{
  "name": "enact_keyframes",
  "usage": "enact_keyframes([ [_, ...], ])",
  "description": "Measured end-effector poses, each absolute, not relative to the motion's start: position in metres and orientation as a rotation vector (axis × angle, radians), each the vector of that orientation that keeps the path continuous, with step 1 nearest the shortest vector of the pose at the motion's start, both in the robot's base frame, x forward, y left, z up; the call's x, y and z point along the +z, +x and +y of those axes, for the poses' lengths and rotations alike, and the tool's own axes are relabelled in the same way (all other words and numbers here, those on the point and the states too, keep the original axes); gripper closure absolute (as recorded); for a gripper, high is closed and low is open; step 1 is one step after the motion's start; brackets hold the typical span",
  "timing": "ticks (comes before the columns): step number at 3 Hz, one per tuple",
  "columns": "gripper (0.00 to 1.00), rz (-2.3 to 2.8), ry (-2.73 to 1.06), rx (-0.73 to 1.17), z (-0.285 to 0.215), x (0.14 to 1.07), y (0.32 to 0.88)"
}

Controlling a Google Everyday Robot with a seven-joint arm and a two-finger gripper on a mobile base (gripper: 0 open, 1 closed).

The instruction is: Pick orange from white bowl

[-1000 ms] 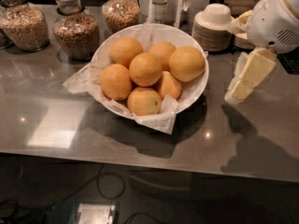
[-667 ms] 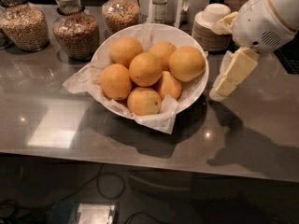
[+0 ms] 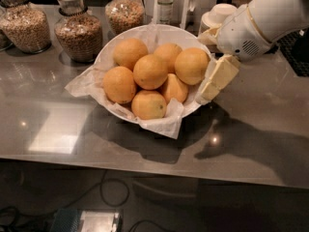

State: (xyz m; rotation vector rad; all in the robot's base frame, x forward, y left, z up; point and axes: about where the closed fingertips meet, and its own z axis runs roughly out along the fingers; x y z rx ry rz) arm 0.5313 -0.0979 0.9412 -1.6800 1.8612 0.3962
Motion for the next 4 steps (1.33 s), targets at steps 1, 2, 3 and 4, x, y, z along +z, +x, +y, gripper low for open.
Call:
enact_keyframes([
  [1, 0.0, 1.96, -1.647, 0.418, -0.0964, 0.8997, 0.572],
  [2, 0.0, 1.961, -1.647, 0.419, -0.0961, 0.8988, 0.5725],
  [3, 0.19, 1.961, -1.647, 0.419, -0.0961, 0.8988, 0.5725],
  [4, 0.42, 1.961, -1.647, 0.419, -0.0961, 0.899, 0.5724],
])
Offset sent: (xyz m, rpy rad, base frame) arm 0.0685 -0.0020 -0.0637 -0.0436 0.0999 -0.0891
